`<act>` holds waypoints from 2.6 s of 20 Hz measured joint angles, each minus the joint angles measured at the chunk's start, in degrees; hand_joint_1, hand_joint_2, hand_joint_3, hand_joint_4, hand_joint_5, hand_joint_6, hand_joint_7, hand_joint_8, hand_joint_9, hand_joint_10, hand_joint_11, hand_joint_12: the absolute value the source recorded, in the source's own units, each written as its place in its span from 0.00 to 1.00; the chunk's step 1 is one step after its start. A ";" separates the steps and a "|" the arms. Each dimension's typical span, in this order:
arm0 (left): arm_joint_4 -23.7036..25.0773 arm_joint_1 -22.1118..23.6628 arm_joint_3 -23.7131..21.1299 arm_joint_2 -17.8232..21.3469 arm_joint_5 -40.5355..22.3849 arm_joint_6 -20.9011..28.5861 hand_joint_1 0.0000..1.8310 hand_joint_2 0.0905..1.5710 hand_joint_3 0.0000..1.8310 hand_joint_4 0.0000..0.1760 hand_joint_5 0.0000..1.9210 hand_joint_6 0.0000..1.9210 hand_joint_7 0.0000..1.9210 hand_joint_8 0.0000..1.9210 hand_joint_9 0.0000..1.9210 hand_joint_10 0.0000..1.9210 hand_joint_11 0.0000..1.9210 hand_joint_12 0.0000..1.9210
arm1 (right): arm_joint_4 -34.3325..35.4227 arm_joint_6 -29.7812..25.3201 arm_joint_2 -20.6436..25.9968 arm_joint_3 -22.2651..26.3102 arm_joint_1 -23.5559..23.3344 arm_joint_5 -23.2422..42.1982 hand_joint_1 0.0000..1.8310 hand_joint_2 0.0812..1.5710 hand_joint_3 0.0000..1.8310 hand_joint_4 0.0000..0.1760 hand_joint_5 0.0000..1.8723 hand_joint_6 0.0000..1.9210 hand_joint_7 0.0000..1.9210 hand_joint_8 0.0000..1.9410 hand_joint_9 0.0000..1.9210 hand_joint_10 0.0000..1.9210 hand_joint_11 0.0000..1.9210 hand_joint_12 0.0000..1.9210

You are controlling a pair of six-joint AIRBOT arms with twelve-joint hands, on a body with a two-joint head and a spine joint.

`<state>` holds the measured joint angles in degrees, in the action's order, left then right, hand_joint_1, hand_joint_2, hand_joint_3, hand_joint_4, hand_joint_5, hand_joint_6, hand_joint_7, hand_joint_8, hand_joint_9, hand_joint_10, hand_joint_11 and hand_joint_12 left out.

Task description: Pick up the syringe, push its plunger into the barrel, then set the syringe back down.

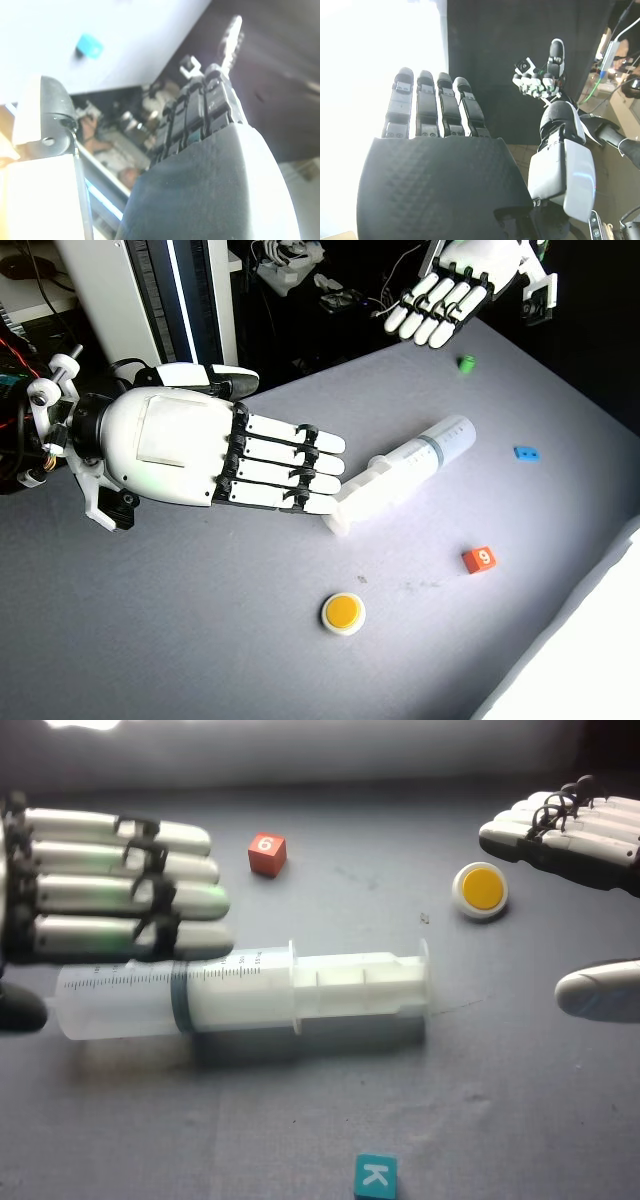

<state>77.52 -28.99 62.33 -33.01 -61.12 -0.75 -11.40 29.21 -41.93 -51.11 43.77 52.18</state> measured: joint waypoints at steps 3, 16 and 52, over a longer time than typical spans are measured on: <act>-1.33 1.11 -5.18 1.57 10.93 6.05 0.66 0.66 0.00 0.00 0.00 0.00 0.00 0.00 0.00 0.00 0.00 0.00 | 0.07 0.00 -0.22 0.00 0.00 0.04 0.00 0.70 0.01 0.00 0.00 0.00 0.00 0.00 0.00 0.00 0.00 0.00; -24.00 1.38 -21.14 4.24 64.02 11.61 0.67 0.65 0.00 0.00 0.00 0.00 0.00 0.00 0.00 0.00 0.00 0.00 | 0.02 0.00 -0.35 0.00 0.00 0.24 0.00 0.73 0.01 0.00 0.00 0.00 0.00 0.00 0.00 0.00 0.00 0.00; -34.47 1.62 -5.95 -22.82 86.62 10.97 0.66 0.66 0.00 0.00 0.00 0.00 0.00 0.00 0.00 0.00 0.00 0.00 | 3.37 -1.09 -0.55 0.17 0.17 1.22 0.00 0.77 0.00 0.00 0.00 0.00 0.00 0.00 0.00 0.00 0.00 0.00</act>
<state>43.05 -27.38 56.38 -55.83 25.50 10.22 -8.03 28.12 -42.48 -50.94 43.94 53.41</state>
